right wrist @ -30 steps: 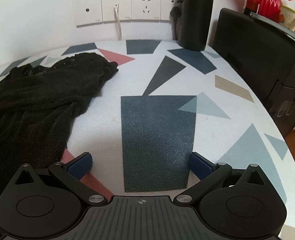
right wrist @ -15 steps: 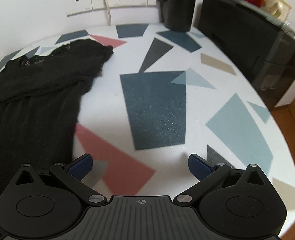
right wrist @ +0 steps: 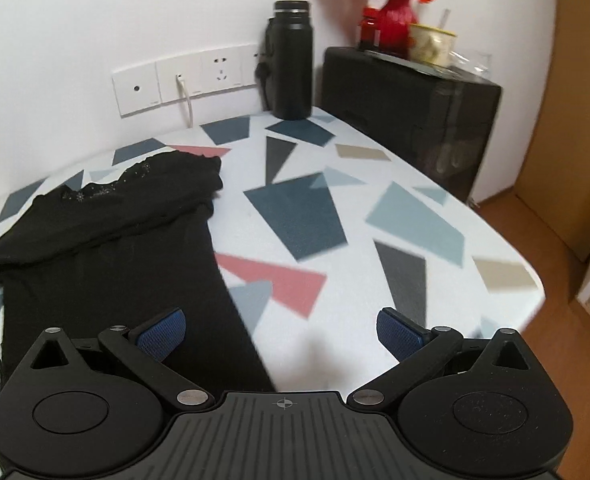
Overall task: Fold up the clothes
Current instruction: 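Move both grippers to the sweater's folded end and lower them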
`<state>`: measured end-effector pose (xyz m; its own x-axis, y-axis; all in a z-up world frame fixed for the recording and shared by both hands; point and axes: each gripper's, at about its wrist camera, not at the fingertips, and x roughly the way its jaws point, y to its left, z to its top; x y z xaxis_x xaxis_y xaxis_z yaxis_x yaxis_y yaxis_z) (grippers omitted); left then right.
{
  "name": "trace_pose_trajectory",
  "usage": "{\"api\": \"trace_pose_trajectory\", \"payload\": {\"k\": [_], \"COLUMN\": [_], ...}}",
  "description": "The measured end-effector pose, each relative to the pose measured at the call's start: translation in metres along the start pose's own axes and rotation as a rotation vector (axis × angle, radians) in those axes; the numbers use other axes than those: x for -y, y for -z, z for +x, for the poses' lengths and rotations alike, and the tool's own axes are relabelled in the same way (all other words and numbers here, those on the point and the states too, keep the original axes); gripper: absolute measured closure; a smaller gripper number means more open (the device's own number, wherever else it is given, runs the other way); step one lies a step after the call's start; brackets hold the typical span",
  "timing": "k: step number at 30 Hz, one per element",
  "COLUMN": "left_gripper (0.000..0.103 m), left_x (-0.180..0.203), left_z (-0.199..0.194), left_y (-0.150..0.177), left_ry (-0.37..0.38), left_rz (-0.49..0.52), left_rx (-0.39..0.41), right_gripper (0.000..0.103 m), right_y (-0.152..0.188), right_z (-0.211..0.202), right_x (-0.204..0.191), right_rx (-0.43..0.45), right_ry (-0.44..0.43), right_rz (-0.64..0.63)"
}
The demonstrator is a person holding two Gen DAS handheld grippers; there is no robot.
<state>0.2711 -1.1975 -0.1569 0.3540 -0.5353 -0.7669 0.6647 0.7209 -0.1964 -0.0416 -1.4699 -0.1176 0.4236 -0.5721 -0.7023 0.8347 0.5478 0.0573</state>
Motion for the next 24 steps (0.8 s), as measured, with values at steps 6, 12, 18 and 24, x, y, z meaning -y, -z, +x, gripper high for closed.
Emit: {"api": "trace_pose_trajectory", "payload": {"k": [6,12,18,24], "left_gripper": [0.003,0.003,0.004,0.004], "left_x": [0.027,0.029,-0.001,-0.022], "left_z": [-0.033,-0.066,-0.091,-0.099], "left_y": [0.023,0.035,0.031,0.029], "left_ry": [0.138,0.206,0.148,0.116], "left_rz": [0.158,0.153,0.097,0.037], "left_rx": [0.003,0.043,0.060,0.047], "right_gripper": [0.001,0.001,0.001,0.001], "right_y": [0.037,0.050,0.066,0.105], "right_z": [-0.013,-0.014,-0.007,-0.022], "right_x": [-0.010,-0.050,-0.098,-0.105], "right_rx": [-0.052,-0.033,-0.010,-0.092], "right_ry": [0.008,-0.086,-0.165,-0.262], "right_rz": [-0.021,-0.115,-0.277,-0.429]}}
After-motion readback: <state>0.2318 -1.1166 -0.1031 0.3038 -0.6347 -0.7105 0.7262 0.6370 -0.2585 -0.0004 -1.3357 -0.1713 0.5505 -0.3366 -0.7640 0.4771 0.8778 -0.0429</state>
